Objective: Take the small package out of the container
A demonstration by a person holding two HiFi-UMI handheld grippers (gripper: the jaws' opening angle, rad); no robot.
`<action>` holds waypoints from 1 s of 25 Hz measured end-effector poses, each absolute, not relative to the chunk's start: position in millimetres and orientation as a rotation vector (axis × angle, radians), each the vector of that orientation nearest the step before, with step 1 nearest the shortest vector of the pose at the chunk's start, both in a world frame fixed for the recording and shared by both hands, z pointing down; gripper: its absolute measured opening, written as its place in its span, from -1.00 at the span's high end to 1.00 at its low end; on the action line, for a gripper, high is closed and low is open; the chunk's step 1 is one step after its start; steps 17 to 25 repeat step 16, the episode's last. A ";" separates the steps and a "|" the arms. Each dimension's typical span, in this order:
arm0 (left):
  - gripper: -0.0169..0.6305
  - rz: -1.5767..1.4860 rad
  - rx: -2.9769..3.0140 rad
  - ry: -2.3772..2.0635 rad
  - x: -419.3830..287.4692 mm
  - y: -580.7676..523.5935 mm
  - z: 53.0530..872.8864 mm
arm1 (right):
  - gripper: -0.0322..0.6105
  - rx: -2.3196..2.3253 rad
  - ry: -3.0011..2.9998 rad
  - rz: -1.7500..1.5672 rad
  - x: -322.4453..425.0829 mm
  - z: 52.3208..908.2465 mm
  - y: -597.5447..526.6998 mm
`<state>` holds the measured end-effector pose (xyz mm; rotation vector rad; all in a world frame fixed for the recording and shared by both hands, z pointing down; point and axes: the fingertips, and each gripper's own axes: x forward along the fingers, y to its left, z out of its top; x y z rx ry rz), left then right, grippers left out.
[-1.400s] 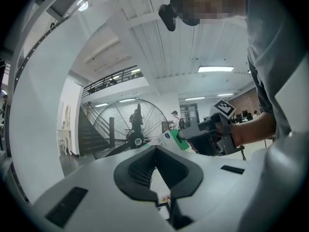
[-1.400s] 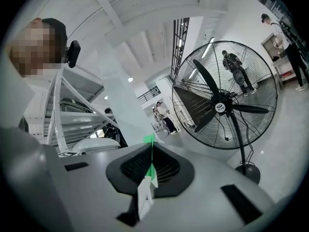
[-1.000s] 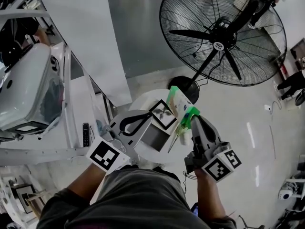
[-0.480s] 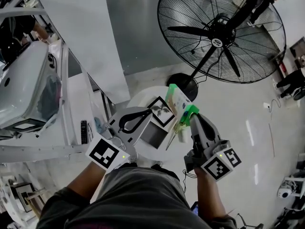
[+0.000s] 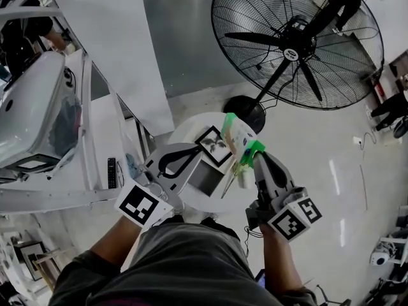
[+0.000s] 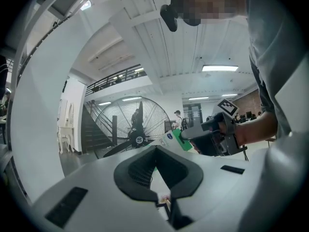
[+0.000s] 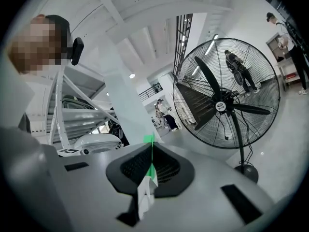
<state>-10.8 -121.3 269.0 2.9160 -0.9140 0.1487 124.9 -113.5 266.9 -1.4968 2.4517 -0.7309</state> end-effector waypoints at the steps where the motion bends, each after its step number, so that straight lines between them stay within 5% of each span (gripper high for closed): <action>1: 0.90 0.151 2.915 -0.915 -10.7 -121.3 269.5 | 0.83 -1.496 2.452 -0.735 125.0 268.0 -113.4; 25: 0.90 0.166 2.907 -0.912 -7.0 -125.9 273.5 | 0.83 -1.480 2.465 -0.764 124.3 274.2 -118.6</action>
